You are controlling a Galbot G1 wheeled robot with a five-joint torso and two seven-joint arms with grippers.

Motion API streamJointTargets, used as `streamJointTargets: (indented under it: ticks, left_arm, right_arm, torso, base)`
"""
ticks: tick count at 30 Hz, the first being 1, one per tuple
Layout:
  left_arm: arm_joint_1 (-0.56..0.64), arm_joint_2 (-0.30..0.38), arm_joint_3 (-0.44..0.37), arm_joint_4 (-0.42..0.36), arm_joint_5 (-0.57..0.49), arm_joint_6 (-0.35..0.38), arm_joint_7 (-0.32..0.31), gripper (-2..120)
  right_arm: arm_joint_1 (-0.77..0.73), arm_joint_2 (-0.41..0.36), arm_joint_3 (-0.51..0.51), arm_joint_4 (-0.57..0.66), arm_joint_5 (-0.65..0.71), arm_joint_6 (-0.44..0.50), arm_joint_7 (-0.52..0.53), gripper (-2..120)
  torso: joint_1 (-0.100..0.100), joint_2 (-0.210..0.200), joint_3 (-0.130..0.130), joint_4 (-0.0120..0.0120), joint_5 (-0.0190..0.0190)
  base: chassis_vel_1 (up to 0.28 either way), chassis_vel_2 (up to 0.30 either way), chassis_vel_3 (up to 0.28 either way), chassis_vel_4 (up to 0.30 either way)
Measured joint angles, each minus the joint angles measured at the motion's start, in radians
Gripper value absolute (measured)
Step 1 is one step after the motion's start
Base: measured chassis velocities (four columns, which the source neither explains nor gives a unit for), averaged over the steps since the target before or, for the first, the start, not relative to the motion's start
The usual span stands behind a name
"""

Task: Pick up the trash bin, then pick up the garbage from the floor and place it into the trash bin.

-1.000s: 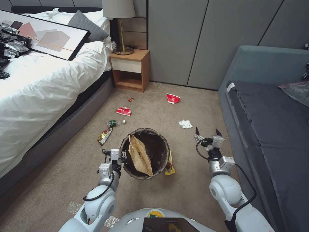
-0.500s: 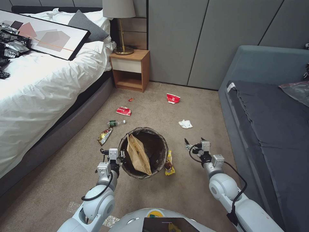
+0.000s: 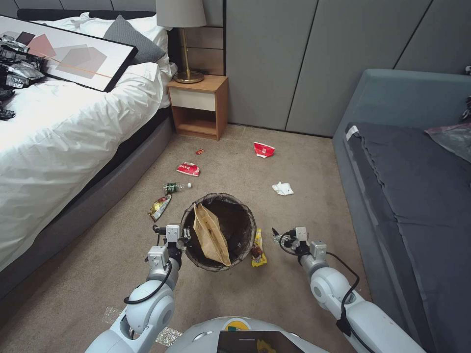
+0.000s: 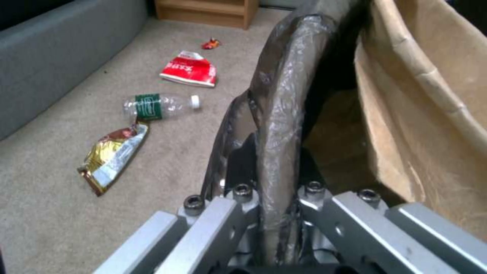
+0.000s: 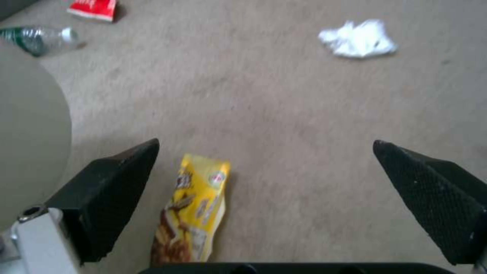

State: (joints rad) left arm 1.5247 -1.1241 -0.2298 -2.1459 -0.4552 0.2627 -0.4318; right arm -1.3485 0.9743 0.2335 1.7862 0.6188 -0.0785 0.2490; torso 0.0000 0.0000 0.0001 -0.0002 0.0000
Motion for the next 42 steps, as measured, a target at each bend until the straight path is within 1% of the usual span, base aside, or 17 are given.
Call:
streamJointTargets:
  ticks: [5,11,13,18,30,42]
  left_arm:
    - [-0.001,0.002,0.000,0.001,-0.002,-0.001,0.000,0]
    - [-0.002,0.003,-0.003,0.003,-0.003,-0.002,-0.001,0]
    - [-0.002,0.003,-0.003,0.003,-0.003,-0.002,-0.001,0]
    - [-0.002,0.003,-0.013,0.002,-0.003,-0.005,-0.001,0]
    - [0.000,0.007,-0.033,-0.002,-0.003,-0.006,-0.005,0]
    - [-0.002,0.008,-0.039,-0.003,-0.003,-0.008,-0.009,0]
  right_arm:
    - [0.017,0.000,-0.027,-0.031,0.020,-0.018,-0.006,100]
    - [0.077,0.007,-0.110,-0.116,0.092,-0.049,-0.030,100]
    - [0.080,0.008,-0.113,-0.118,0.096,-0.051,-0.030,100]
    - [0.125,0.032,-0.156,-0.172,0.127,-0.083,-0.037,100]
    - [0.180,0.066,-0.182,-0.254,0.135,-0.106,-0.031,100]
    - [0.250,0.145,-0.217,-0.372,0.133,-0.121,-0.044,100]
  torso:
    - [0.000,0.000,0.000,0.0001,-0.0002]
    - [0.000,0.000,0.000,0.0002,-0.0001]
    - [0.000,0.000,0.000,0.0002,-0.0001]
    - [0.000,0.000,0.000,0.0003,-0.0001]
    - [0.000,0.000,0.000,0.0002,-0.0001]
    - [0.000,0.000,0.000,0.0002,0.0000]
  base:
    - [0.000,0.000,0.000,0.000]
    - [0.000,0.000,0.000,0.000]
    - [0.000,0.000,0.000,0.000]
    - [0.000,0.000,0.000,0.000]
    - [0.000,0.000,0.000,0.000]
    - [0.000,0.000,0.000,0.000]
